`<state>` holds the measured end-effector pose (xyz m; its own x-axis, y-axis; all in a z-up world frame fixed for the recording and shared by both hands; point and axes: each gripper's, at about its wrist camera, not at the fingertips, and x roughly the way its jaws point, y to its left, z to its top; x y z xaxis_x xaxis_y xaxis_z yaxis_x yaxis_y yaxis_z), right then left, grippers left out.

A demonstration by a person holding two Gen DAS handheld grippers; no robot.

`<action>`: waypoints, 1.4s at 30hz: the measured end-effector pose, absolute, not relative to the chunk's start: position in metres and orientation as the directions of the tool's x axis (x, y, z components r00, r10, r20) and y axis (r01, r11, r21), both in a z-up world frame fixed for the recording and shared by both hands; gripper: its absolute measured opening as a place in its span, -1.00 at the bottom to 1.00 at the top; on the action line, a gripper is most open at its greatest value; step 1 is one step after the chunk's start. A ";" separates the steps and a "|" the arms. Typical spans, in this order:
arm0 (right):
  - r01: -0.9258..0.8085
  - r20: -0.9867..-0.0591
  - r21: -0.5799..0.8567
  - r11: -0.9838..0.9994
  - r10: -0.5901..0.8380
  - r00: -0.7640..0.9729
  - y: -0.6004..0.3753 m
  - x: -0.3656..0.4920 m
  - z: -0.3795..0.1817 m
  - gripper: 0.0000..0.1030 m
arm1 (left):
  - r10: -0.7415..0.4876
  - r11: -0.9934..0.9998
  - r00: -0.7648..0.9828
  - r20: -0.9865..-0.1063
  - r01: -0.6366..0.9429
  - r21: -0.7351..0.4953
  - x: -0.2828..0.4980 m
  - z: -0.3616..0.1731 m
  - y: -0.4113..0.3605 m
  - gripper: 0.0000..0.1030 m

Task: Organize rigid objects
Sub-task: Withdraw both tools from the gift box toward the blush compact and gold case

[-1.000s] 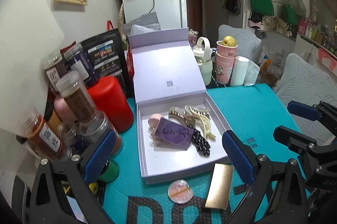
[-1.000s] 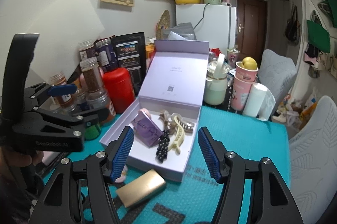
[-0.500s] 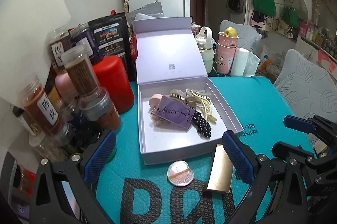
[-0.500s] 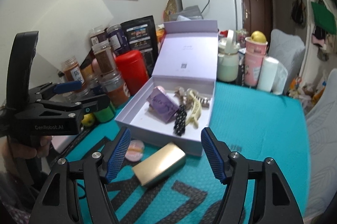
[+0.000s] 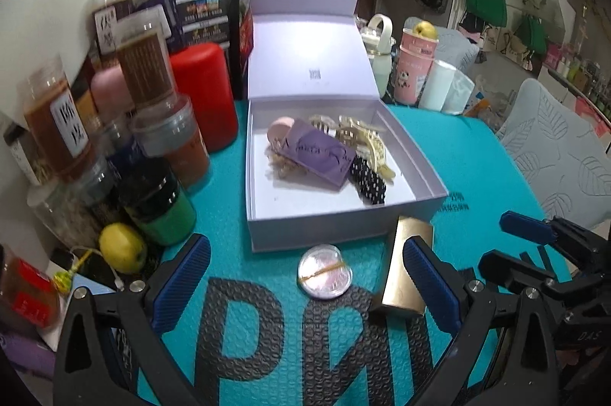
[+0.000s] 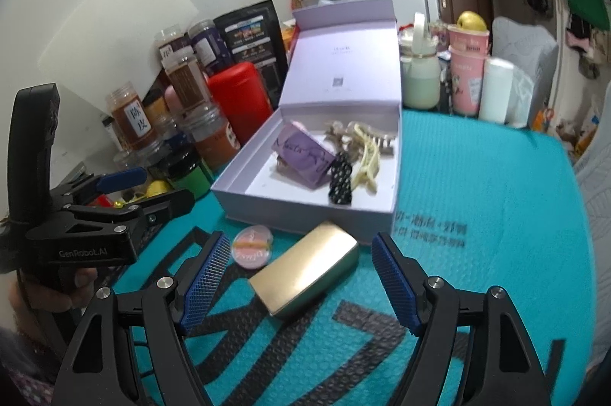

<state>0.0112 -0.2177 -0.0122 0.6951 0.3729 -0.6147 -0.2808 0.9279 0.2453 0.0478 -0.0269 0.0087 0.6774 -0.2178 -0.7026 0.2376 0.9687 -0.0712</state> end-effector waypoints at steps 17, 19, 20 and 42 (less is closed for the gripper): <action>-0.214 -0.731 0.279 0.936 0.352 0.585 -0.185 0.028 -0.068 0.72 | -0.193 0.979 0.612 -0.767 0.170 -0.111 0.053 -0.034 0.005 0.99; -0.210 -0.742 0.261 0.942 0.335 0.581 -0.178 0.030 -0.072 0.88 | -0.174 0.983 0.614 -0.770 0.154 -0.100 0.053 -0.038 0.009 0.99; -0.208 -0.747 0.249 0.946 0.324 0.581 -0.173 0.032 -0.074 0.92 | -0.165 0.985 0.616 -0.770 0.144 -0.095 0.053 -0.040 0.012 0.99; -0.118 -0.796 0.174 0.978 0.210 0.567 -0.193 0.038 -0.092 0.55 | -0.308 0.944 0.507 -0.805 0.266 -0.194 0.077 -0.077 -0.026 0.99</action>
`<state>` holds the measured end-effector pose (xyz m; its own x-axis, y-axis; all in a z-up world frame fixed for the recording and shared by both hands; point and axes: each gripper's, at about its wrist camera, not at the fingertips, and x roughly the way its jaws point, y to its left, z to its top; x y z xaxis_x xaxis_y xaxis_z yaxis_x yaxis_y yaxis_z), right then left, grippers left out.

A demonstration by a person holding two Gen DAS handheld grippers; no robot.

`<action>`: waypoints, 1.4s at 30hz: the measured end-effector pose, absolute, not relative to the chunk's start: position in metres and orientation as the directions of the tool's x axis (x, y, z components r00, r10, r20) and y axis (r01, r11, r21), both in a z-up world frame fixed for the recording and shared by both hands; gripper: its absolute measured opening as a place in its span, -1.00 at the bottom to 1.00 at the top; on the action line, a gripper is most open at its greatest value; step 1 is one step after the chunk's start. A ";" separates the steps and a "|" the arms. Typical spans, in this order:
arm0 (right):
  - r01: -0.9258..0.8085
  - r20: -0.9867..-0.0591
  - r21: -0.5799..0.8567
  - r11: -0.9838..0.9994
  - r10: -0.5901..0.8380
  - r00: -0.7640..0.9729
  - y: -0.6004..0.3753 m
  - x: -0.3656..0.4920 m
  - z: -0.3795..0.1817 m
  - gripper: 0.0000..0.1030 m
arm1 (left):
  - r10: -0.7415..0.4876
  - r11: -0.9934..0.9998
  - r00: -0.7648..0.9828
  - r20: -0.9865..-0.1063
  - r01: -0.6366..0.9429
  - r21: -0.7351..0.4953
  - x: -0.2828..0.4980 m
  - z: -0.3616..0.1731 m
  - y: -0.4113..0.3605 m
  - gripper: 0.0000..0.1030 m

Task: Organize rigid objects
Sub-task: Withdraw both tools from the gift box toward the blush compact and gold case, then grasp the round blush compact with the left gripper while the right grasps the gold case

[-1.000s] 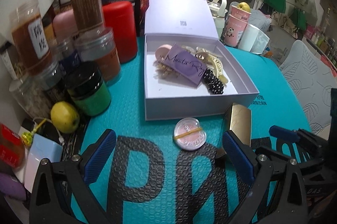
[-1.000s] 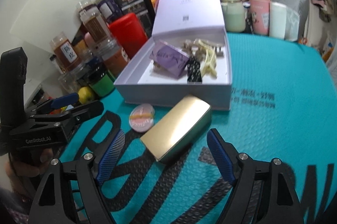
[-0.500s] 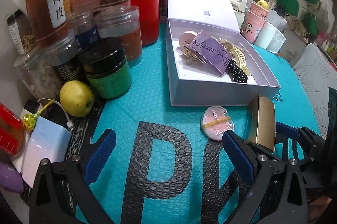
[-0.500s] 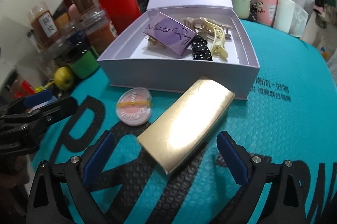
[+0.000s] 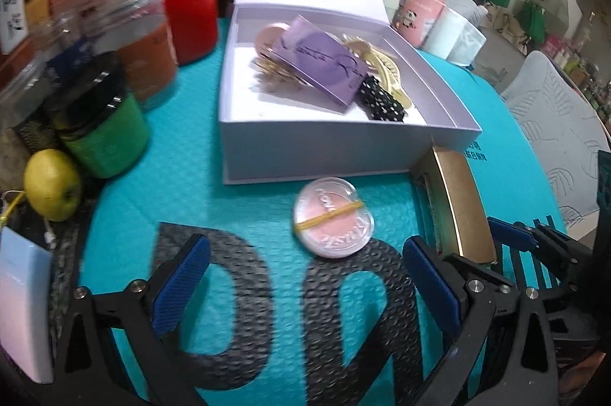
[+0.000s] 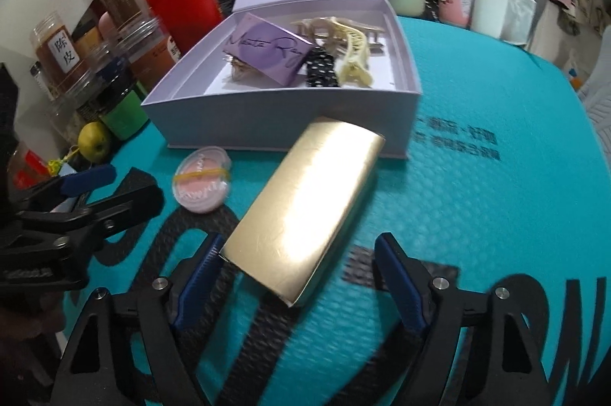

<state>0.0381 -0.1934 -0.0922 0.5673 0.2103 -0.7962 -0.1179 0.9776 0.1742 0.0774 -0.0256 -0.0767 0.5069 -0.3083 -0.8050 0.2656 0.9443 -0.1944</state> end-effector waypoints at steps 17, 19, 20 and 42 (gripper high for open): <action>-0.102 -0.762 0.221 0.970 0.237 0.603 -0.226 0.030 -0.088 0.46 | -0.200 0.964 0.548 -0.812 0.260 -0.062 0.087 -0.093 -0.059 0.03; -0.102 -0.765 0.224 0.969 0.240 0.598 -0.225 0.032 -0.090 0.36 | -0.200 0.961 0.543 -0.816 0.271 -0.056 0.086 -0.092 -0.061 0.03; -0.099 -0.766 0.233 0.967 0.245 0.595 -0.225 0.033 -0.091 0.21 | -0.207 0.960 0.543 -0.814 0.274 -0.061 0.084 -0.093 -0.060 0.03; -0.150 -0.794 0.220 0.964 0.266 0.546 -0.223 -0.021 -0.092 -0.05 | -0.305 0.924 0.478 -0.824 0.358 -0.135 0.032 -0.088 -0.047 0.03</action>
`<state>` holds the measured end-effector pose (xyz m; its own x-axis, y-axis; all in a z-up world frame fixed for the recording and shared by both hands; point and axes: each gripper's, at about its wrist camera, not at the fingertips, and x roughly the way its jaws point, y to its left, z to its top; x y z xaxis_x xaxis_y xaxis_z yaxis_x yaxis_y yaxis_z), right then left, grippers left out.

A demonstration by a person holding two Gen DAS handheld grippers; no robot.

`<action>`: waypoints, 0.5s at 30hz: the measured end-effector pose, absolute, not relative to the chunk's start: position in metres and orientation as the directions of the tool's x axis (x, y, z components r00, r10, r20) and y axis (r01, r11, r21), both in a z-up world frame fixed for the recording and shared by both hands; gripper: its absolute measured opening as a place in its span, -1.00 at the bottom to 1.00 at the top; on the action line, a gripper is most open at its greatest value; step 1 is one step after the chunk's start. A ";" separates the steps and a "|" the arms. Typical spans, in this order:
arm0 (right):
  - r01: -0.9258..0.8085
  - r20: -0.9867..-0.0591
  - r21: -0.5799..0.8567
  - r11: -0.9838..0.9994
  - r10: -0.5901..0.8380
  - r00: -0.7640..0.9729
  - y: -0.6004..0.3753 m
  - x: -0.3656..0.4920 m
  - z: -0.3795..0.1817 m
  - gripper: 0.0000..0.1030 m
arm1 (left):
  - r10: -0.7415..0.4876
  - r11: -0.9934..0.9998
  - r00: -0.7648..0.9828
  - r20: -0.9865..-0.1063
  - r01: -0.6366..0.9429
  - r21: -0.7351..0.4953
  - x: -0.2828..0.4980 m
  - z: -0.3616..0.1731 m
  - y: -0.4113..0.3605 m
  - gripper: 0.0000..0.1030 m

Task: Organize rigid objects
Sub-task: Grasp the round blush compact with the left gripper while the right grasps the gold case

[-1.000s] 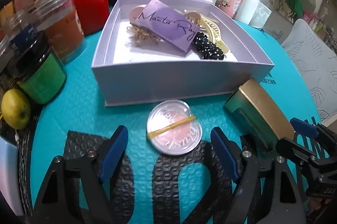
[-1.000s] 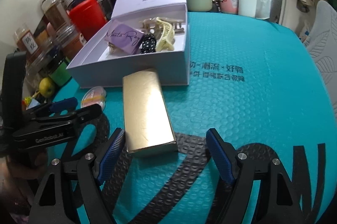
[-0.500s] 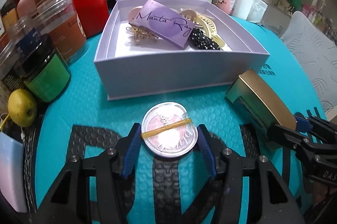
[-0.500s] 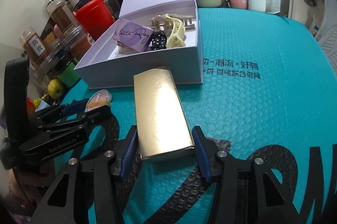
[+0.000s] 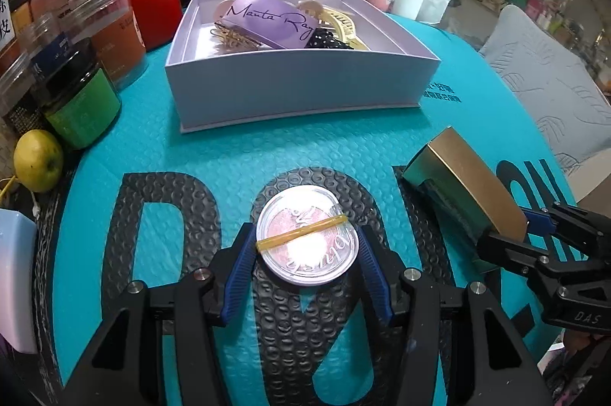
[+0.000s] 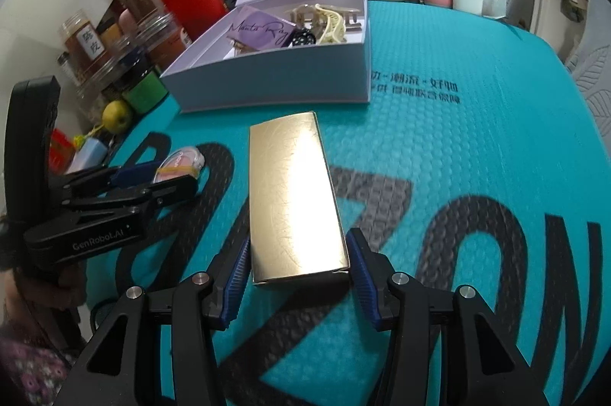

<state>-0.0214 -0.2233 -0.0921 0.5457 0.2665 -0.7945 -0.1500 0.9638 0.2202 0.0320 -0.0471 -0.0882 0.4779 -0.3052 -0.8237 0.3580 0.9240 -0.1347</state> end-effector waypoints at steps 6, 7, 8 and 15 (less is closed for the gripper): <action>-0.151 -0.788 0.234 0.960 0.278 0.549 -0.223 -0.019 -0.097 0.25 | -0.313 0.912 0.489 -0.814 0.394 -0.114 0.031 -0.090 -0.052 0.16; -0.150 -0.788 0.235 0.961 0.278 0.549 -0.223 -0.015 -0.098 0.27 | -0.324 0.908 0.484 -0.813 0.401 -0.124 0.031 -0.090 -0.052 0.32; -0.149 -0.788 0.235 0.961 0.278 0.549 -0.222 -0.014 -0.098 0.36 | -0.340 0.903 0.476 -0.811 0.407 -0.139 0.032 -0.090 -0.053 0.44; -0.154 -0.773 0.231 0.961 0.278 0.570 -0.215 -0.004 -0.099 0.43 | -0.331 0.911 0.495 -0.804 0.391 -0.134 0.032 -0.091 -0.058 0.51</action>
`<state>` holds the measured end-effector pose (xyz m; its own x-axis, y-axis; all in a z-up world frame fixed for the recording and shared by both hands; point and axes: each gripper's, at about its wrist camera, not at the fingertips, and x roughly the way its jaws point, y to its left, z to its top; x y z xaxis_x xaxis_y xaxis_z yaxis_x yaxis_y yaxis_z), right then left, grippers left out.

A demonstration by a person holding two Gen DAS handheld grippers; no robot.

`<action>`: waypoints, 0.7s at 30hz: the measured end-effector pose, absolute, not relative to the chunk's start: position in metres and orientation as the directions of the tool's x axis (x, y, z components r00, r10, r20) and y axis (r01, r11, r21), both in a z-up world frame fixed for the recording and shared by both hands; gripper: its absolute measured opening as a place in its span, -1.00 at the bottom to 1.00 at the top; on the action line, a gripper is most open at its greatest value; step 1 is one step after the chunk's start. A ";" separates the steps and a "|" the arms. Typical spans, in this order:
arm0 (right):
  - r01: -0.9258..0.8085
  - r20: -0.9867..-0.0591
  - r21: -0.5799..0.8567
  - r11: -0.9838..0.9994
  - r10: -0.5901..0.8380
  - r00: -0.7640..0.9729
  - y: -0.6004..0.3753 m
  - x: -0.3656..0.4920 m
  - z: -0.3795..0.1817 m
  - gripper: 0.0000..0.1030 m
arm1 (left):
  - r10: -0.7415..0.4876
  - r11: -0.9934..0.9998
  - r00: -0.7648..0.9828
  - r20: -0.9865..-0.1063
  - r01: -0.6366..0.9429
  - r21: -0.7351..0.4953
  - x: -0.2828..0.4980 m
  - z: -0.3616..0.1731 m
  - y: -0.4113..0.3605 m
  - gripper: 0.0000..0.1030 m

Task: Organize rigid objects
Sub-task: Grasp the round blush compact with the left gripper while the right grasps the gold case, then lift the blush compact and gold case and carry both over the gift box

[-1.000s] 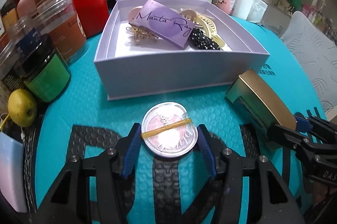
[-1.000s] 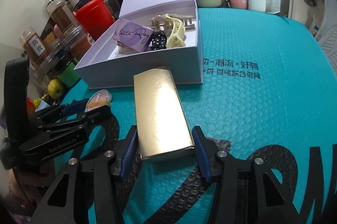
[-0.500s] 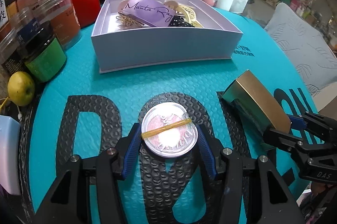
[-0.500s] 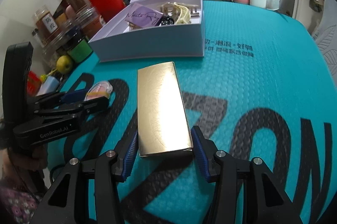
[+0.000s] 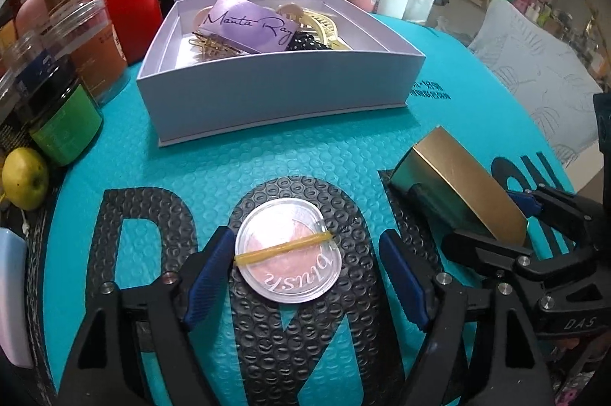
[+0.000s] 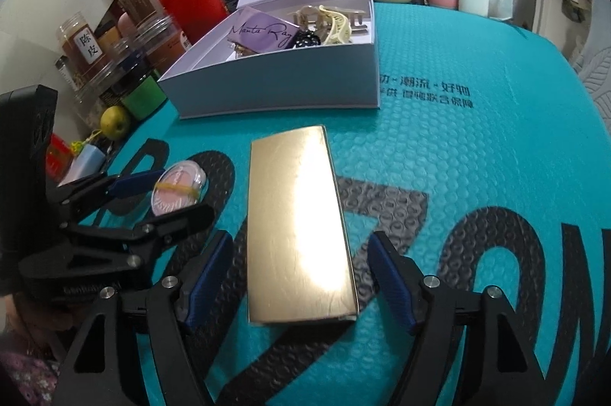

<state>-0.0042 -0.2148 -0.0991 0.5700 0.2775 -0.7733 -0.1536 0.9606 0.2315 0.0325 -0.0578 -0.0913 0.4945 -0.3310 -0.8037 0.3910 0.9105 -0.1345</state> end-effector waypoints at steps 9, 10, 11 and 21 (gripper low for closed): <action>-0.143 -0.767 0.194 0.970 0.241 0.595 -0.212 0.002 -0.101 -0.07 | -0.307 0.932 0.527 -0.793 0.335 -0.138 0.034 -0.091 -0.045 0.02; -0.148 -0.767 0.191 0.970 0.241 0.594 -0.211 0.003 -0.100 -0.10 | -0.308 0.932 0.525 -0.794 0.336 -0.139 0.034 -0.090 -0.045 0.02; -0.149 -0.766 0.193 0.970 0.244 0.595 -0.211 0.004 -0.100 -0.11 | -0.312 0.931 0.521 -0.794 0.334 -0.146 0.034 -0.090 -0.044 0.02; -0.154 -0.762 0.242 0.958 0.286 0.581 -0.213 0.002 -0.099 -0.13 | -0.323 0.929 0.497 -0.805 0.330 -0.169 0.031 -0.088 -0.042 0.02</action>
